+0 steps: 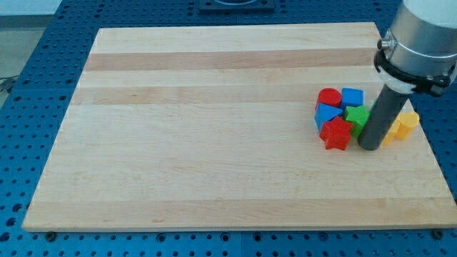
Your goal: Move the yellow heart right to the green circle
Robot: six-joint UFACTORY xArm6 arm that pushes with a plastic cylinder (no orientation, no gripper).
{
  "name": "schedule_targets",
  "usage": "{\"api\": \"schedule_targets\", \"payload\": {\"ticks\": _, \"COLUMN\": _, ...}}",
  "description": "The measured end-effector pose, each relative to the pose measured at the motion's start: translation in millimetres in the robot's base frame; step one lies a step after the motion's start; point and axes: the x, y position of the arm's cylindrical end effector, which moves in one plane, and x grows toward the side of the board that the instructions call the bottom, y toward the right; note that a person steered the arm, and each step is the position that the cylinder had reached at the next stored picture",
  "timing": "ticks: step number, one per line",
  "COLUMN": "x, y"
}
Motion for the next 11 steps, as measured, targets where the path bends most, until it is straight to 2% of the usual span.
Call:
{"api": "schedule_targets", "payload": {"ticks": 1, "x": 2, "y": 0}}
{"api": "schedule_targets", "payload": {"ticks": 2, "x": 49, "y": 0}}
{"api": "schedule_targets", "payload": {"ticks": 3, "x": 72, "y": 17}}
{"api": "schedule_targets", "payload": {"ticks": 4, "x": 14, "y": 57}}
{"api": "schedule_targets", "payload": {"ticks": 7, "x": 14, "y": 65}}
{"api": "schedule_targets", "payload": {"ticks": 8, "x": -18, "y": 85}}
{"api": "schedule_targets", "payload": {"ticks": 11, "x": -36, "y": 83}}
